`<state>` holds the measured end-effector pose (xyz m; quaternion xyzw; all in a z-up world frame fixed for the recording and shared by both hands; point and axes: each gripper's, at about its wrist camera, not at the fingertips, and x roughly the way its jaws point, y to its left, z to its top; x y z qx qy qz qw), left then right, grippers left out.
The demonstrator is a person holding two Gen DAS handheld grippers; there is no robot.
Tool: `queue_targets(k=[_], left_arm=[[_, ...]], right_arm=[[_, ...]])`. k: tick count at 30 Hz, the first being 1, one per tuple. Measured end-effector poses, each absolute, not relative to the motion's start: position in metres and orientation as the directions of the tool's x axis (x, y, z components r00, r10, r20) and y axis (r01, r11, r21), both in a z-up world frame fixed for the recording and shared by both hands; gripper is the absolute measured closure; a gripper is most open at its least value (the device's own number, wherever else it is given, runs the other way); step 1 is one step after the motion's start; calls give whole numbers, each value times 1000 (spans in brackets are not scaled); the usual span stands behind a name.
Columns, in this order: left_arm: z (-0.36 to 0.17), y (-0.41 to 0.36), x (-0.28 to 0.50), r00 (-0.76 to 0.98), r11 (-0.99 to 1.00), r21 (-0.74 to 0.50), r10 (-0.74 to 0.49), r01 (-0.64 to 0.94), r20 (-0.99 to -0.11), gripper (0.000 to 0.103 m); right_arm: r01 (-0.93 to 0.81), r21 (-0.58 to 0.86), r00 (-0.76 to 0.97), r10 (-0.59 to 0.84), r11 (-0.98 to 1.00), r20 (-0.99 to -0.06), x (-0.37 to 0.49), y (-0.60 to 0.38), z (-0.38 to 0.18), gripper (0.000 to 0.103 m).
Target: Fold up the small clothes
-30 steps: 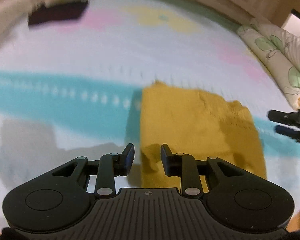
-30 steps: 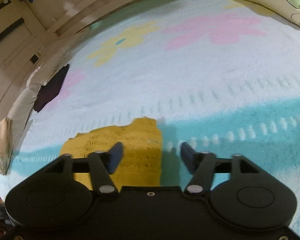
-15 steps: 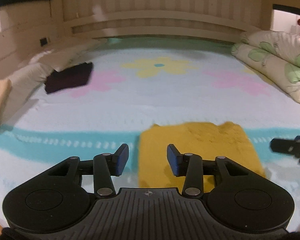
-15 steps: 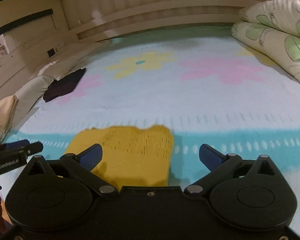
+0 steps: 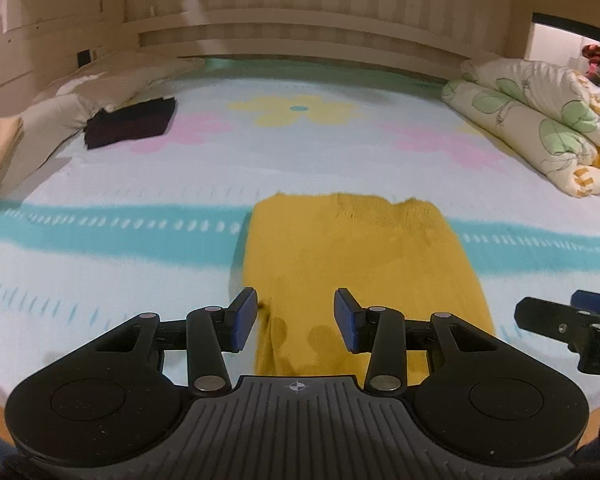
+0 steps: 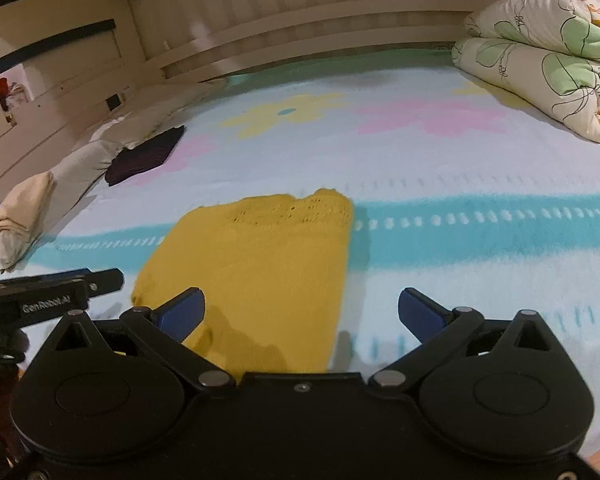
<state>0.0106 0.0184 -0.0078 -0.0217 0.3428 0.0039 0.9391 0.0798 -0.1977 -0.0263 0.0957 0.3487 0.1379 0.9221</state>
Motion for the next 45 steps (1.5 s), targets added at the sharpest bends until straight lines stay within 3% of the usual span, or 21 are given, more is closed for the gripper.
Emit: queue_targets(k=[9, 16, 45], left_arm=[[-13, 24, -15, 764, 998, -7, 46, -66, -644, 62], [-18, 25, -20, 746, 997, -24, 40, -76, -665, 62], [-28, 15, -9, 688, 998, 5, 48, -64, -724, 62]], right_arm=[[-164, 208, 758, 258, 964, -600, 51, -184, -21, 0], [-39, 95, 782, 89, 995, -617, 41, -174, -22, 1], [-77, 189, 706, 188, 979, -683, 51, -169, -36, 1]])
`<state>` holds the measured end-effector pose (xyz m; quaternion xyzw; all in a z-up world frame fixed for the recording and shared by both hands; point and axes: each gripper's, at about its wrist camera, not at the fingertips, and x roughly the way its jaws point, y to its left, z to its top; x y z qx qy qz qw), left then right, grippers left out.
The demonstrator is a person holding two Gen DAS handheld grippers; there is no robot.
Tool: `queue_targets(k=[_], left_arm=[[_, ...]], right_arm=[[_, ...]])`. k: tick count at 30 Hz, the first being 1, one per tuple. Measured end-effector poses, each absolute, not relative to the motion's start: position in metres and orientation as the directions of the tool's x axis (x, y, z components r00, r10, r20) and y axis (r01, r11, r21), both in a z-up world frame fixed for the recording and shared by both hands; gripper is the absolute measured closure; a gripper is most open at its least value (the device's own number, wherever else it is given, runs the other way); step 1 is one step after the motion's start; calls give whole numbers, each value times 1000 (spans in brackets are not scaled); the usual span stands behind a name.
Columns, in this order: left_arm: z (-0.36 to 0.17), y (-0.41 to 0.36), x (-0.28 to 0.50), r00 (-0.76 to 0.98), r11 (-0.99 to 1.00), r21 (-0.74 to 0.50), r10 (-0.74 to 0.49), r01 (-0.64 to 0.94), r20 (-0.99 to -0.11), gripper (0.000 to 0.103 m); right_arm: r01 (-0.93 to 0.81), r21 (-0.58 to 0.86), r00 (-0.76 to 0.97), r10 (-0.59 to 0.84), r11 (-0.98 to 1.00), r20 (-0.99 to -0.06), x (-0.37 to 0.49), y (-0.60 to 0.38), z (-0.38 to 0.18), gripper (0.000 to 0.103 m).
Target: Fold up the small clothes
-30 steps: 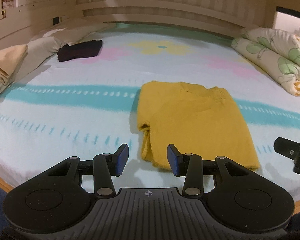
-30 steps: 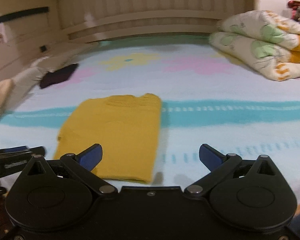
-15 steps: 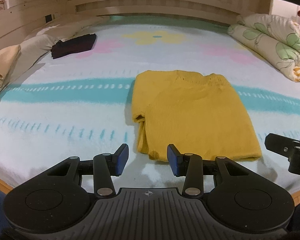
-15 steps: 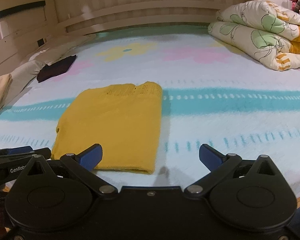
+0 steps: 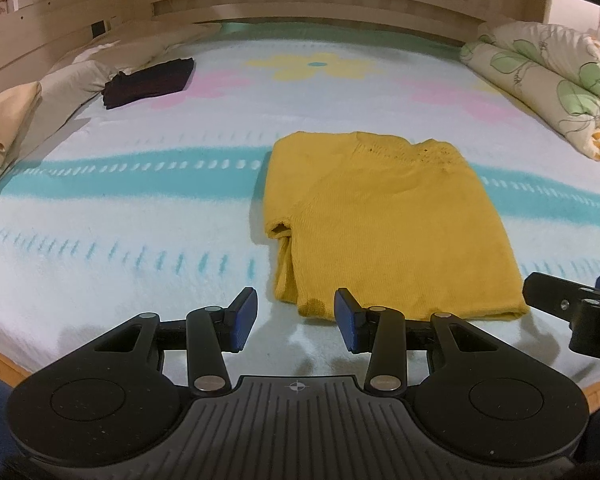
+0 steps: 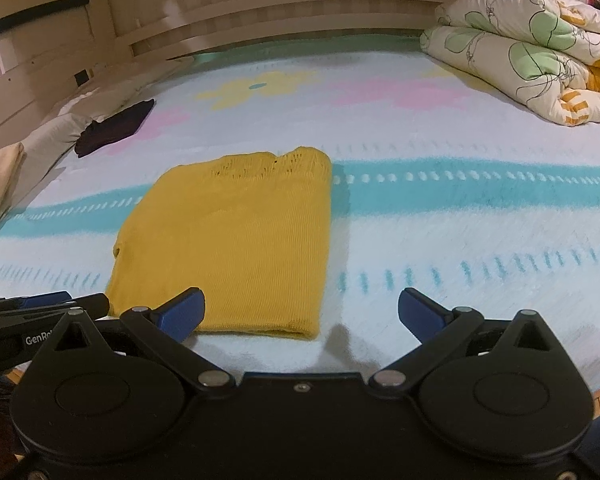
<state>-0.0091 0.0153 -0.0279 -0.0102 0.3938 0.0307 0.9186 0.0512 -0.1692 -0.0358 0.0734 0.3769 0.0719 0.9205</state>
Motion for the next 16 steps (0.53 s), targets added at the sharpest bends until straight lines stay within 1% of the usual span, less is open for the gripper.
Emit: queue_targets(k=[16], left_arm=[[-30, 10, -8, 682, 998, 2, 39, -55, -730, 62]], right_arm=[[-73, 203, 698, 195, 977, -689, 54, -168, -37, 1]])
